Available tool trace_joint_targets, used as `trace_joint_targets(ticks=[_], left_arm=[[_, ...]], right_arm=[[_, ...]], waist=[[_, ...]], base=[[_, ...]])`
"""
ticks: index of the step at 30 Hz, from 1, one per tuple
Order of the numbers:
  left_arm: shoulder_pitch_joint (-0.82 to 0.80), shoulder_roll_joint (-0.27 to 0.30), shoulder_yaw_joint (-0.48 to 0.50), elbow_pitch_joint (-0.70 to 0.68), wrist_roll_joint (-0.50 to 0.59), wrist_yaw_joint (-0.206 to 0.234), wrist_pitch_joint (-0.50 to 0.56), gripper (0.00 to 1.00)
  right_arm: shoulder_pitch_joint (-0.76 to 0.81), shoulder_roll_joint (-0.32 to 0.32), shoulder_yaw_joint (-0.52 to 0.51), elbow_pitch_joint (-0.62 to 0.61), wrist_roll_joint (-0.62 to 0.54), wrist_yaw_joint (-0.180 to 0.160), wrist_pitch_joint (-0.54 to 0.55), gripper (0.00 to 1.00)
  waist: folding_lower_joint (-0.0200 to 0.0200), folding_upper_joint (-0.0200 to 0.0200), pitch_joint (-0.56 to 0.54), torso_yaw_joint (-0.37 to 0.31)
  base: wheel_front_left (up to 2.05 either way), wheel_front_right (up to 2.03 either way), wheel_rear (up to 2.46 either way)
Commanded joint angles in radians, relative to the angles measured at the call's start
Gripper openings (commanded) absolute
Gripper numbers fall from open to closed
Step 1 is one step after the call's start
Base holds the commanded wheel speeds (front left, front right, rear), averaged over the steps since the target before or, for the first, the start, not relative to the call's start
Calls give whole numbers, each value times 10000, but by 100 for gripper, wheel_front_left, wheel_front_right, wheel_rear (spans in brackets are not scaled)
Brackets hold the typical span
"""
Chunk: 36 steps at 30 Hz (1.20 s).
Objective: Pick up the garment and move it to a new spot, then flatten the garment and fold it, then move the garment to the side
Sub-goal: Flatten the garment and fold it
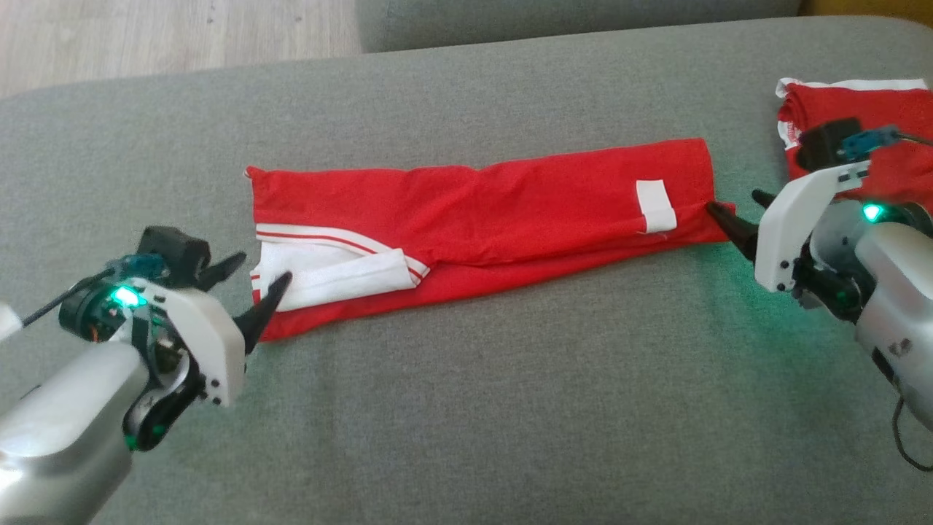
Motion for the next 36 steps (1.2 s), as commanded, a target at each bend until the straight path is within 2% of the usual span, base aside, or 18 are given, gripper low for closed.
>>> trace_joint_targets(ticks=[1,5,8,13,14,18,21,24,28,32,36], left_arm=[[-282,287,630,-182,73,201,-371,100],[-168,-87,1394,22,-257,818,-1625,100],[-31,-420,1939,174,-371,1239,-2814,100],[337,-838,2587,274,-348,1876,-4462,100],[482,-970,2893,186,-216,2138,-4817,100],[939,-1335,4090,-465,348,2618,-5009,100],[1698,-1793,5417,-1319,1300,2840,-5016,100],[2640,-2380,6486,-1990,2223,2753,-5018,100],[3777,-3237,7484,-2287,3202,2399,-5019,100],[4530,-4009,8011,-2021,3958,1928,-5020,100],[4945,-4625,8378,-1671,4640,1422,-5020,100]], right_arm=[[-64,-89,-135,-86,181,-9,-239,100],[-120,59,-469,-116,776,-9,-634,100],[-177,74,-578,-206,825,-9,-1393,100],[-214,306,-1009,-433,868,-9,-3448,100],[-172,419,-1118,-497,738,-9,-4357,100],[-21,813,-1681,-387,337,-9,-5369,100],[174,1191,-3165,-802,-463,-9,-5436,100],[1100,1782,-5266,-1698,-1980,-9,-5440,100],[2993,3067,-7560,-3126,-4242,-9,-5442,100],[4744,4029,-8675,-4160,-6024,-9,-5443,100],[5771,4321,-9024,-4634,-6810,-9,-5444,100]], waist=[[0,-1,-60,-31],[0,-1,-285,-101],[0,-1,-481,-156],[0,-1,-806,-262],[0,-1,-933,-286],[0,-1,-1124,-327],[0,-1,-1152,-381],[0,-1,-1165,-425],[0,-1,-1201,-451],[0,-1,-1231,-415],[0,-1,-1199,-400]], base=[[0,0,0],[0,0,0],[0,0,0],[0,0,0],[0,0,0],[0,0,0],[0,0,0],[0,0,0],[0,0,0],[0,0,0],[0,0,0]])
